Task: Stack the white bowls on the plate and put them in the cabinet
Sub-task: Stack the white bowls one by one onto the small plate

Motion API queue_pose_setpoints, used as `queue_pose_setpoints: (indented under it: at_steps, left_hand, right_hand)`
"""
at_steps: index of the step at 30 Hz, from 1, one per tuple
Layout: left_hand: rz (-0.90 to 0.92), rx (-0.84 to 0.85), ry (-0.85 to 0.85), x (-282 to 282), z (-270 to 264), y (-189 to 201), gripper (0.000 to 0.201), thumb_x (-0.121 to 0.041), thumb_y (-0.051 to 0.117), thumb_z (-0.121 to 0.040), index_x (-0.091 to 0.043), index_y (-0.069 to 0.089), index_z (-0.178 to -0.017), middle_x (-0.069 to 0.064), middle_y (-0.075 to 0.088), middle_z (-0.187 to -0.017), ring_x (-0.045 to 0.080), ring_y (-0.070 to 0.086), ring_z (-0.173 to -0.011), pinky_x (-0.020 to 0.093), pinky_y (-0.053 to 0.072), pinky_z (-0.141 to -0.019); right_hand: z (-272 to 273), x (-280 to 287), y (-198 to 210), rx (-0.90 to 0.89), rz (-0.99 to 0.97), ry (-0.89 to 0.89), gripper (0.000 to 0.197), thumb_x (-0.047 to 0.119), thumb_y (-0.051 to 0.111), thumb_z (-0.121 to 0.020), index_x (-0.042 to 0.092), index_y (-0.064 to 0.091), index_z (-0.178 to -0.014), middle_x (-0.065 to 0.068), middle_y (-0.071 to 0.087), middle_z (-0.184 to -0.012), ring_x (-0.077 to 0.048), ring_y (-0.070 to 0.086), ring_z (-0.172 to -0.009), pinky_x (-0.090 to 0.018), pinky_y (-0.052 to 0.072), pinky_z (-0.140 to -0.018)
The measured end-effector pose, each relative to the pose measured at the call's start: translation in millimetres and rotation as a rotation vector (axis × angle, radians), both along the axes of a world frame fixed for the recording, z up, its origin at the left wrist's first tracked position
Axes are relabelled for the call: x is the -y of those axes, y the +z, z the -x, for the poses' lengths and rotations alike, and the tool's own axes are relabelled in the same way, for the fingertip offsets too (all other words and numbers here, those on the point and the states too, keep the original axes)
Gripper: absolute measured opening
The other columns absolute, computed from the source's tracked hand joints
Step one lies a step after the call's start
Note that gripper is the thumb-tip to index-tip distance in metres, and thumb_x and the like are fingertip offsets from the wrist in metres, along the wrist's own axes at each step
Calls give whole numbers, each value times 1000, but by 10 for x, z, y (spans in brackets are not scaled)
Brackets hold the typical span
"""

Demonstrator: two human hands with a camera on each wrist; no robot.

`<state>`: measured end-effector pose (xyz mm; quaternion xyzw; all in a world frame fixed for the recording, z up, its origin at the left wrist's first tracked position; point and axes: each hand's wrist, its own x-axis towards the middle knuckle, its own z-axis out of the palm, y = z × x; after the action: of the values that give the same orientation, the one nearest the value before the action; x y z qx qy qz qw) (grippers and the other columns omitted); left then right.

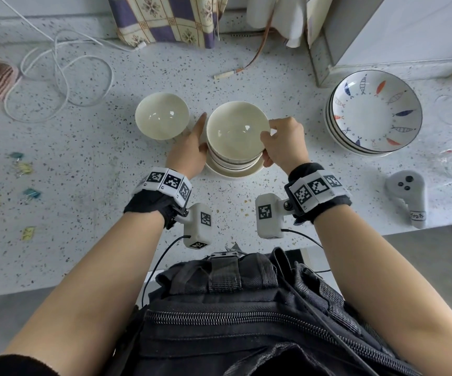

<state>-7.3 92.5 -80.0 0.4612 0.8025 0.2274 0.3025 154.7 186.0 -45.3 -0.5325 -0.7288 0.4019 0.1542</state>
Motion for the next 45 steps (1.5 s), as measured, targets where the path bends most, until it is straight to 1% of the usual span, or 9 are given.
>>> queue_pose_setpoints:
  at_steps: [3, 9, 17, 27, 30, 32, 38, 42, 45]
  left_hand:
    - [-6, -45, -51, 3, -9, 1, 58, -11, 41, -96, -30, 25, -148, 22, 59, -122, 38, 61, -104, 51, 52, -90]
    - [21, -61, -81, -7, 4, -26, 58, -6, 39, -93, -29, 30, -146, 27, 60, -103, 41, 61, -89, 54, 53, -82]
    - [45, -70, -85, -20, 8, -56, 59, -5, 38, -93, -28, 28, -147, 27, 60, -103, 41, 62, -84, 48, 51, -76]
    - [38, -49, -100, -12, 54, -38, 58, -9, 37, -96, -31, 24, -148, 26, 61, -106, 41, 62, -91, 50, 53, -82]
    - [-38, -82, 4, 29, 131, -13, 53, -11, 42, -97, -23, 30, -147, 20, 67, -111, 33, 65, -95, 45, 54, -88]
    - [-144, -145, 140, 66, 197, 0, 47, -9, 45, -95, -16, 41, -141, 19, 70, -106, 32, 67, -90, 42, 54, -82]
    - [-139, -251, 602, 116, 454, -6, 43, -17, 53, -91, -13, 45, -134, 12, 47, -134, 31, 62, -108, 40, 52, -82]
    - [53, -157, 670, 165, 539, -84, 51, -25, 53, -93, -5, 36, -137, 19, 40, -138, 38, 61, -109, 45, 52, -86]
    - [181, -50, 661, 140, 552, -100, 46, -26, 41, -98, 0, 34, -136, 23, 52, -133, 41, 58, -113, 45, 47, -87]
  right_hand:
    - [-11, -1, -5, 5, 17, 8, 25, -1, 41, -83, 8, 58, -68, -12, 56, -45, -6, 47, -21, -10, 37, -31]
    - [-4, -21, -42, 14, 58, -1, 23, -1, 42, -83, -11, 63, -81, -12, 57, -46, -6, 48, -22, -15, 42, -31]
    - [-6, -26, -53, 12, 106, -15, 24, -1, 41, -83, -10, 64, -83, -14, 58, -47, -9, 49, -23, -26, 50, -37]
    - [-22, -25, -54, -14, 163, -24, 18, 12, 45, -90, 5, 60, -82, -10, 57, -49, -8, 46, -22, -17, 41, -29]
    - [-20, -24, -62, -42, 125, -83, 37, 29, 41, -95, 10, 57, -67, -9, 56, -47, -9, 45, -22, -17, 39, -29]
    - [-23, -37, -116, -53, 61, -174, 41, 29, 36, -95, 10, 49, -61, -9, 53, -45, -8, 43, -21, -19, 39, -30]
    - [-71, 2, -340, 67, 15, -236, 23, 17, 39, -91, 15, 62, -93, -1, 52, -52, -7, 47, -28, -18, 38, -31]
    - [-84, 66, -459, 136, 33, -208, 35, 13, 39, -89, 17, 44, -55, 0, 42, -46, -8, 42, -23, -15, 28, -27]
    - [-94, 82, -486, 139, 51, -192, 42, 11, 37, -91, 14, 37, -50, -3, 39, -45, -7, 42, -21, -14, 25, -26]
